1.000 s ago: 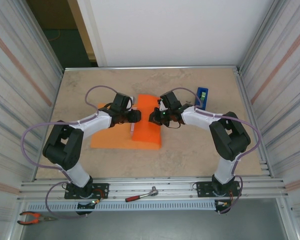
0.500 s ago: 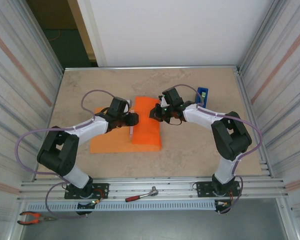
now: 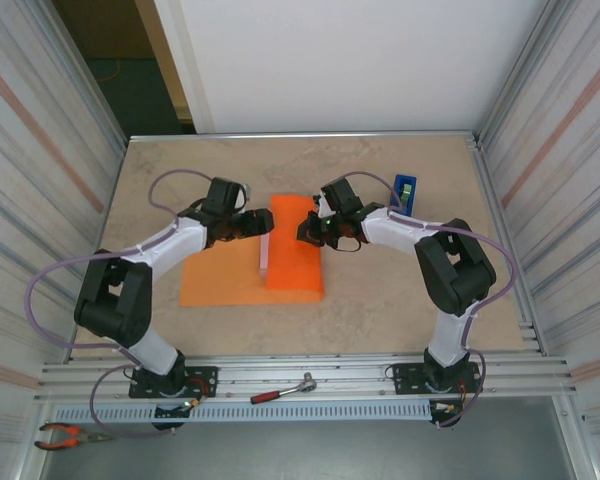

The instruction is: Wrap the gift box in paper

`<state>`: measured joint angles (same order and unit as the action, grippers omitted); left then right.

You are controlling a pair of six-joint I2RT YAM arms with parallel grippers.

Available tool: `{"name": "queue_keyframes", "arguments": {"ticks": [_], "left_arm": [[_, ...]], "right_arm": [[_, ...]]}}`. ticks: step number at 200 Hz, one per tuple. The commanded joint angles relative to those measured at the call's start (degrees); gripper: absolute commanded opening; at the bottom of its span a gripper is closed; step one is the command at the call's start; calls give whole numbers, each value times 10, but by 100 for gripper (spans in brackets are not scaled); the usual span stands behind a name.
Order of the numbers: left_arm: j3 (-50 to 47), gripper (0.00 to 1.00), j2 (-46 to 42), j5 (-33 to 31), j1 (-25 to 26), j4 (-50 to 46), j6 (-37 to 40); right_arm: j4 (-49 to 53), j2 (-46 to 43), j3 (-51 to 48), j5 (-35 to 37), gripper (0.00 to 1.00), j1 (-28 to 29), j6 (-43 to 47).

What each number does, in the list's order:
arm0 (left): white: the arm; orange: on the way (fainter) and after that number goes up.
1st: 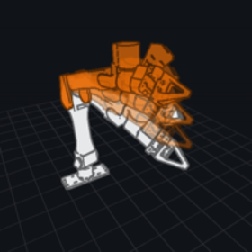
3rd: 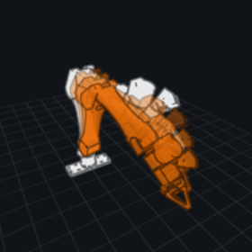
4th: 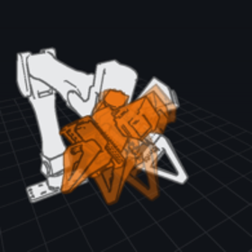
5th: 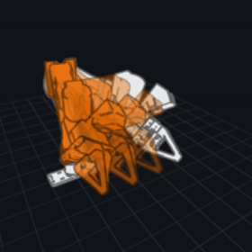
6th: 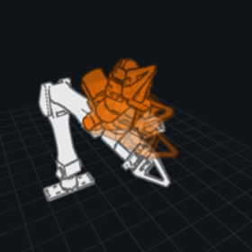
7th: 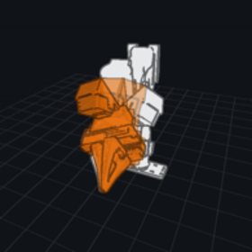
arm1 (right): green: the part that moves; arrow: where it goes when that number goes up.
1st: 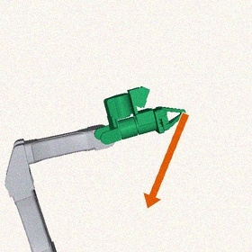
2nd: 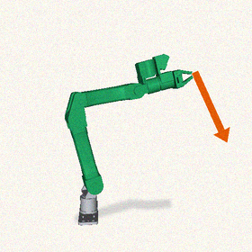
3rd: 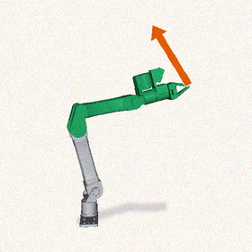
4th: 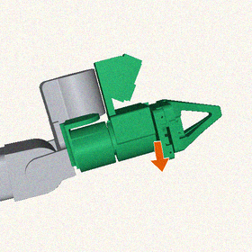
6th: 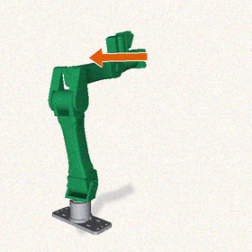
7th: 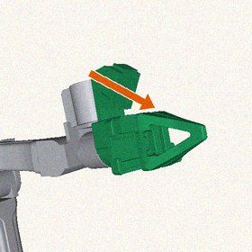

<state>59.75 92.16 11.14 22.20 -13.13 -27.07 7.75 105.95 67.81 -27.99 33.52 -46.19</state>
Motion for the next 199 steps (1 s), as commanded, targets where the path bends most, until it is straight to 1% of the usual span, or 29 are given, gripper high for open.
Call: {"name": "queue_keyframes", "arguments": {"ticks": [1,32,72,88,125,150,199], "left_arm": [[29,77,26,44,3,-33,-23],[28,78,40,41,14,-32,-31],[19,77,47,7,30,-54,-26],[13,74,47,-1,31,-58,-25],[-4,57,43,-7,32,-62,-20],[-16,52,34,-10,33,-61,-18],[-32,51,15,-30,42,-66,-12]], "right_arm": [[12,10,-5,-5,7,3,15],[8,12,-9,-6,7,4,14],[6,11,-12,-7,7,4,13],[6,10,-12,-8,7,4,12],[6,10,-7,-8,9,3,9],[9,10,0,-10,14,1,8],[11,-19,15,-16,31,-24,2]]}}
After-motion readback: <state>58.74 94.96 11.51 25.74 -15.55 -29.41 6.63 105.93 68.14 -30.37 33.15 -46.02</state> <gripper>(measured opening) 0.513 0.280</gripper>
